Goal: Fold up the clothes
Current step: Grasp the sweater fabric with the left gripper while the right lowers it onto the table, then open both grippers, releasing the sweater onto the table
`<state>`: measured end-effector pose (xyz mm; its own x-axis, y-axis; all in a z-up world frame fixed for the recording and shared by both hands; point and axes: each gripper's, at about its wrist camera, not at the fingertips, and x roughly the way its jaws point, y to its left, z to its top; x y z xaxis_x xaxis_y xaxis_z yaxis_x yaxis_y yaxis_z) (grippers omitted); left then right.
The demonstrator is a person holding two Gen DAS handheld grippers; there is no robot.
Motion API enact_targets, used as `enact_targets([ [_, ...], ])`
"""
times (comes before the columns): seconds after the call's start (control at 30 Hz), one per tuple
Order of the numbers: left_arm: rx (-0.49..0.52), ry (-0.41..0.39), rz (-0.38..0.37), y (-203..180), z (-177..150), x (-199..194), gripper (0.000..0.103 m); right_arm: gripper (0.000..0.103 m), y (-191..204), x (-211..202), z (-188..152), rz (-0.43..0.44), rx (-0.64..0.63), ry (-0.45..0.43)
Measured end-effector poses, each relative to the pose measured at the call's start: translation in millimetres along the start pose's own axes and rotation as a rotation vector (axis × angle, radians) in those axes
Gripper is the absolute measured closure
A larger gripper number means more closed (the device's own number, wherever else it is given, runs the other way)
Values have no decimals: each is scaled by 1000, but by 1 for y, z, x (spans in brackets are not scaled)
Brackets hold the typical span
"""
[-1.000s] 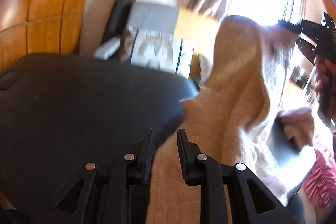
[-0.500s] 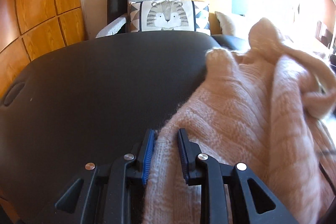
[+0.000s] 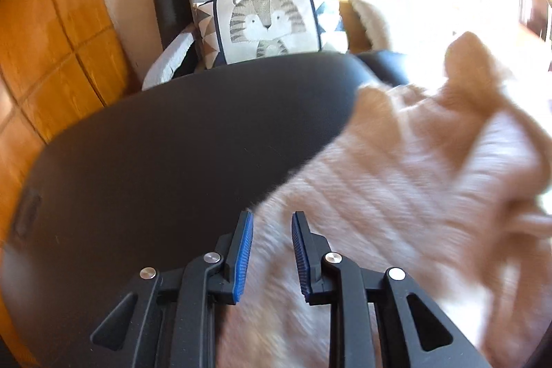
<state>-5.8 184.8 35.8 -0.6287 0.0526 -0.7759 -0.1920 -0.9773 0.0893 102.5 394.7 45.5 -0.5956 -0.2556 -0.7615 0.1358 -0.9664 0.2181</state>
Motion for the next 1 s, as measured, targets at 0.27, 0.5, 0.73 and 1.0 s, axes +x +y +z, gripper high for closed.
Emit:
enact_targets([
  [0.27,-64,35,-89,-26,-40,-19,80,86,15,14,-5,-63,-57,19],
  [0.5,11,-28,-48,-18,-27,7,77,89,-48,-32,12,52,205,-98],
  [0.73,115,-33,-22,5,-22,45,73,89,-114,-76,37,-95,282,-258],
  [1.0,178,-27,31,15,3,74,72,72,-211,-66,33,-336,562,-238],
])
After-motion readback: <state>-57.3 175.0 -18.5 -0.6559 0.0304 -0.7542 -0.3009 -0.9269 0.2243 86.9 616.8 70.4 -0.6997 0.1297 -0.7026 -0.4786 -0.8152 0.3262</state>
